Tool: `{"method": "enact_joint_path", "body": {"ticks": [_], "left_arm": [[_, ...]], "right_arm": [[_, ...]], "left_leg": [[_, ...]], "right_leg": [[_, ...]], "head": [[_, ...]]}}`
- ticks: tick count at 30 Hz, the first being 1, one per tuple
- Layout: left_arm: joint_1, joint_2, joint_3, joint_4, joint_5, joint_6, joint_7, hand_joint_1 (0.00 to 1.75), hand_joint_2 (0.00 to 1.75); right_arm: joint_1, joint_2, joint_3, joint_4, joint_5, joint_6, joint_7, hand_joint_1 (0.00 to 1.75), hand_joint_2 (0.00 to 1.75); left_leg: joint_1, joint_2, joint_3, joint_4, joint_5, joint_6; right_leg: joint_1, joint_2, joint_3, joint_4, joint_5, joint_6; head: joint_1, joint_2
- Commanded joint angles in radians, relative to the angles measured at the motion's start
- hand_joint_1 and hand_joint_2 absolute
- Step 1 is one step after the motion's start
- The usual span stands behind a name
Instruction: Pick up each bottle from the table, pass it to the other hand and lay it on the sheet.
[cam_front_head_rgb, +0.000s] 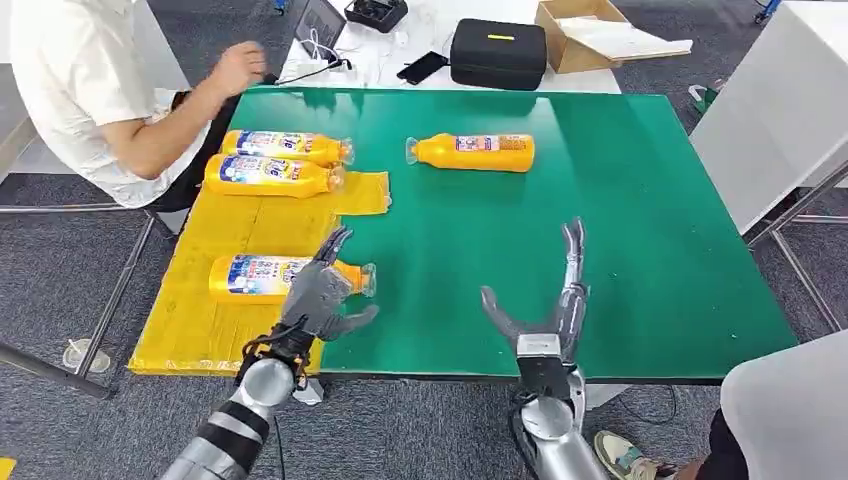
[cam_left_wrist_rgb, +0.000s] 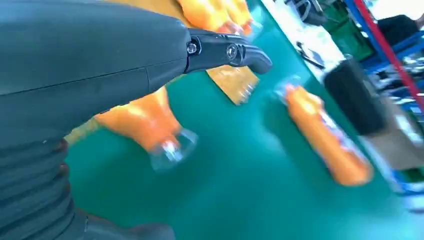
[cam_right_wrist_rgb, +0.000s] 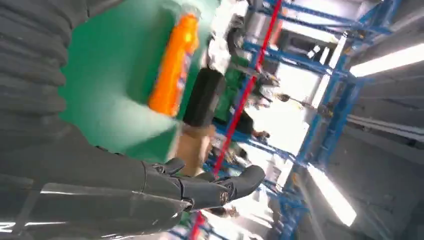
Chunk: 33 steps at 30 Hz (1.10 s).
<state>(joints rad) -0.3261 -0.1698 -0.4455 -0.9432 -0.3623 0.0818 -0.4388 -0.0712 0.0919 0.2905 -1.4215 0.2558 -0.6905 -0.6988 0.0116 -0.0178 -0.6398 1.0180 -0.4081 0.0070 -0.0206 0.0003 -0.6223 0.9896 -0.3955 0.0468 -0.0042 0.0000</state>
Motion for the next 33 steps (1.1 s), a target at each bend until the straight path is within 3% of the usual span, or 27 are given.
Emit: {"method": "enact_joint_path", "body": {"ticks": [1, 10, 11, 15, 16, 17, 20, 24, 28, 31, 33], "left_arm": [[0.005, 0.021, -0.110, -0.150, 0.128, -0.031, 0.034, 0.00, 1.75], [0.005, 0.021, -0.110, -0.150, 0.128, -0.031, 0.034, 0.00, 1.75], [0.009, 0.020, -0.117, -0.147, 0.165, -0.029, 0.030, 0.00, 1.75], [0.027, 0.003, -0.111, -0.160, 0.232, -0.025, 0.022, 0.00, 1.75], [0.032, 0.000, -0.112, -0.160, 0.246, -0.019, 0.023, 0.00, 1.75], [0.033, 0.001, -0.119, -0.163, 0.259, -0.016, 0.024, 0.00, 1.75], [0.089, 0.003, -0.114, -0.210, 0.312, 0.057, 0.001, 0.00, 1.75], [0.265, 0.109, -0.082, -0.412, 0.289, 0.090, -0.041, 0.00, 1.75], [0.362, 0.098, 0.044, -0.468, 0.259, 0.056, -0.045, 0.00, 1.75], [0.401, 0.092, 0.093, -0.529, 0.289, 0.016, -0.054, 0.00, 1.75], [0.425, 0.097, 0.100, -0.569, 0.280, 0.016, -0.054, 0.00, 1.75]], "right_arm": [[0.031, 0.066, -0.192, -0.200, -0.050, -0.008, 0.001, 0.00, 1.75], [0.031, 0.066, -0.192, -0.200, -0.050, -0.008, 0.001, 0.00, 1.75], [0.034, 0.060, -0.176, -0.192, -0.135, -0.008, 0.001, 0.00, 1.75], [0.038, 0.055, -0.151, -0.153, -0.144, -0.008, 0.001, 0.00, 1.75], [0.037, 0.054, -0.141, -0.134, -0.146, -0.008, 0.001, 0.00, 0.00], [0.029, 0.068, -0.152, -0.116, -0.136, 0.002, 0.001, 0.00, 0.00], [0.040, 0.081, -0.162, 0.016, -0.232, 0.244, 0.001, 0.00, 0.00], [0.057, 0.118, -0.080, 0.055, -0.173, 0.319, 0.038, 0.00, 0.00], [0.102, 0.153, -0.033, 0.043, -0.048, 0.178, 0.120, 0.00, 0.00], [0.117, 0.157, 0.004, 0.002, -0.001, 0.135, 0.093, 0.00, 0.00], [0.118, 0.128, 0.022, -0.025, -0.010, 0.182, 0.145, 0.00, 0.00]], "left_leg": [[0.000, 0.000, 0.000, 0.001, 0.000, 0.000], [0.000, 0.002, 0.004, 0.000, -0.001, 0.000], [0.000, 0.003, 0.003, 0.000, -0.001, 0.000], [0.000, 0.003, 0.003, 0.000, -0.001, 0.000], [0.001, 0.003, 0.004, 0.000, -0.001, 0.000], [0.000, 0.004, 0.004, 0.000, -0.001, 0.000], [0.001, 0.003, 0.004, -0.001, -0.001, 0.000], [0.000, 0.009, 0.005, -0.002, -0.002, 0.000], [0.002, 0.011, 0.007, -0.003, -0.004, -0.001], [0.003, 0.006, 0.003, -0.001, -0.003, -0.001], [0.003, 0.008, 0.001, 0.000, -0.004, -0.001]], "right_leg": [[0.001, -0.001, 0.001, 0.000, -0.001, -0.001], [0.001, 0.000, 0.004, 0.000, -0.001, -0.003], [0.001, 0.000, 0.003, 0.000, -0.001, -0.002], [0.001, 0.000, 0.002, -0.001, 0.000, -0.002], [0.001, 0.001, 0.004, -0.001, -0.001, -0.002], [0.001, 0.001, 0.003, -0.001, 0.000, -0.002], [0.001, 0.001, 0.004, -0.002, 0.000, -0.002], [0.001, 0.007, 0.003, -0.002, 0.001, -0.002], [0.002, 0.007, 0.004, -0.003, -0.001, -0.003], [0.003, 0.004, 0.001, -0.001, -0.002, -0.003], [0.004, 0.005, 0.000, -0.001, -0.002, -0.004]], "head": [[-0.001, 0.000], [0.000, 0.000], [0.000, 0.000], [0.000, 0.000], [0.000, 0.000], [0.000, 0.000], [0.000, 0.000], [0.000, 0.000], [0.000, 0.000], [0.000, 0.000], [0.000, 0.000]]}}
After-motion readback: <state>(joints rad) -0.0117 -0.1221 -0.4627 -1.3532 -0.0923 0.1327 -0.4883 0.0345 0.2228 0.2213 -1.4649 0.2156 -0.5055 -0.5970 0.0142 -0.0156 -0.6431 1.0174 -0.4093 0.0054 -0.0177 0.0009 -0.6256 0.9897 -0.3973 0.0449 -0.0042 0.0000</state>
